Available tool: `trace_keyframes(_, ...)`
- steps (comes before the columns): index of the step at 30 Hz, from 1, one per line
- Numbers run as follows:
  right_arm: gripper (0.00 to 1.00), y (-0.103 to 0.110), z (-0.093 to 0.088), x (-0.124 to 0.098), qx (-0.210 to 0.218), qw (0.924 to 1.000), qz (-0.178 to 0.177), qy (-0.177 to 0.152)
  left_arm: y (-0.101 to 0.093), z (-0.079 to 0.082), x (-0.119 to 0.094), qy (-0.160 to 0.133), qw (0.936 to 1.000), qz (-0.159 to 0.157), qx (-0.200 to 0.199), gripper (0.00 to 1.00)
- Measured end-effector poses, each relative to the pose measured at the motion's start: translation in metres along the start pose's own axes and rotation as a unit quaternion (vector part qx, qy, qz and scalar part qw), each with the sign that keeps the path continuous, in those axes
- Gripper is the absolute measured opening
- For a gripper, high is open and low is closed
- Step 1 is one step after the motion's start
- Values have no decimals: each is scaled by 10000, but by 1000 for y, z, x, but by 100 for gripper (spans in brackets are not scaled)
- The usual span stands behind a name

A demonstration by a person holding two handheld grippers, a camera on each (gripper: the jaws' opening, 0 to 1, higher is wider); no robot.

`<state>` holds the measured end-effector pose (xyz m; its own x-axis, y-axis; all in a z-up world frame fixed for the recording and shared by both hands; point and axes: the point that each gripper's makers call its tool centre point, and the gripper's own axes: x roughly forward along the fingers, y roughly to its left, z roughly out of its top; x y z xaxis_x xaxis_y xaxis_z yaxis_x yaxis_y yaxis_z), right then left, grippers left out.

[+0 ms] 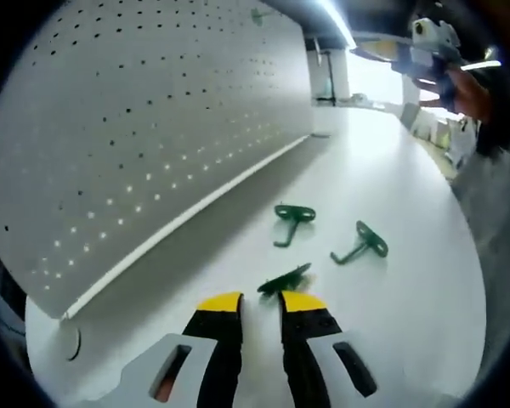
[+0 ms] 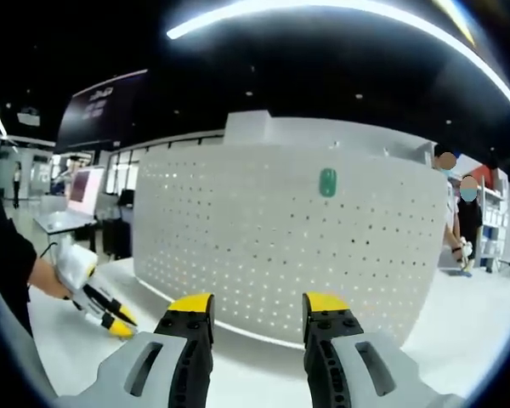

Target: Insert the hook assembly into the mounting plate slot until the hook locks in place.

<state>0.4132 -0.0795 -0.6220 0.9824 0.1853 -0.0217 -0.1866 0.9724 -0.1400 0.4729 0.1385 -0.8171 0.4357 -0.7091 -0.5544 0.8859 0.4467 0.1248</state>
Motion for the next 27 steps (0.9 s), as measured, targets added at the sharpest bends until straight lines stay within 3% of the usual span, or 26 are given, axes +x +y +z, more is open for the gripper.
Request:
trace_keyframes(5,41,1,-1,0,9,10000,19,30,3,6,-4,-48,9998,77,195,17)
trace_keyframes(16,41,2,-5,0,34,9999,39,88,-1,11,-1,-5,9976,-194,662,15)
trace_keyframes(27,40,0,-6,1,67,9999,13,100,-14,5,2,176,9968,-366,695,6)
